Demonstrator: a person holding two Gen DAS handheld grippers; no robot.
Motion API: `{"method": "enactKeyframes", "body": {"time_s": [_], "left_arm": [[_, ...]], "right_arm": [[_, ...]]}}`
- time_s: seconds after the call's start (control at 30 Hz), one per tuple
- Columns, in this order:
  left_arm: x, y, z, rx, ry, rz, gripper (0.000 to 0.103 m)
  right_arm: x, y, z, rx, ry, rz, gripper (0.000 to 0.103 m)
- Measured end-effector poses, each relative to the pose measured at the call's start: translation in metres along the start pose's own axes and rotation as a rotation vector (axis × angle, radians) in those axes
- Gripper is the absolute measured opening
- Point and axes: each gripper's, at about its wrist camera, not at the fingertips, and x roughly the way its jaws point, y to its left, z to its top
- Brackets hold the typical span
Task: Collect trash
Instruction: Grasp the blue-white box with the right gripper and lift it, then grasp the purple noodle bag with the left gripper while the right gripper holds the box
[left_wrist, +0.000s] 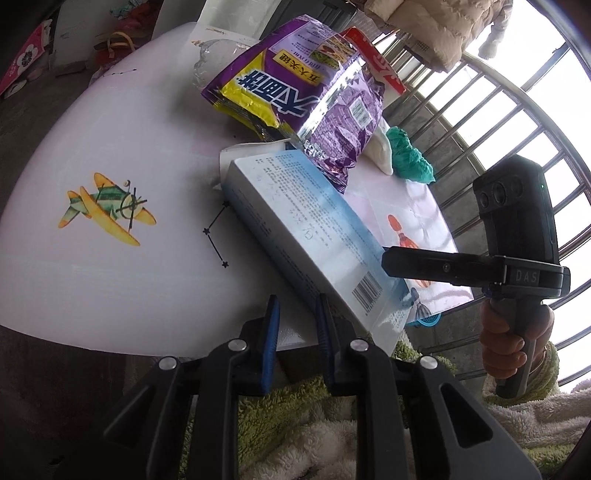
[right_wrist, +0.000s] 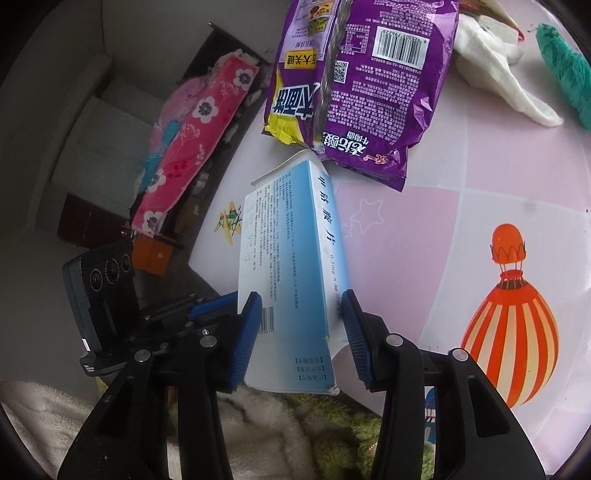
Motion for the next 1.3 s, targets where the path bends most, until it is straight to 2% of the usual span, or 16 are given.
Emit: {"method": "enactKeyframes", "body": {"time_s": [0.1, 0.23, 0.6, 0.93, 1.17, 1.3], "left_arm": [[0.003, -0.001, 0.002, -0.007, 0.003, 0.005, 0.018], [0.002, -0.008, 0.001, 0.036, 0.004, 0.000, 0.018], [0.015, -0.022, -0.001, 0.101, 0.051, -0.050, 0.018], [0.022, -0.024, 0.009, 0.107, 0.032, -0.051, 0.018], [0.012, -0.010, 0.009, 0.062, 0.005, -0.020, 0.020], [0.001, 0.005, 0.013, 0.025, -0.034, 0.005, 0.021]], "right_arm": [[-0.005, -0.002, 0.000, 0.006, -0.004, -0.014, 0.043], [-0.011, -0.001, -0.008, 0.011, 0.000, -0.031, 0.043], [-0.032, -0.013, -0.025, 0.087, -0.021, -0.037, 0.043], [-0.039, -0.013, -0.024, 0.125, -0.077, -0.084, 0.046], [-0.031, 0.008, -0.011, 0.059, -0.136, -0.195, 0.070], [-0.014, 0.027, -0.003, -0.017, -0.130, -0.309, 0.079]]}}
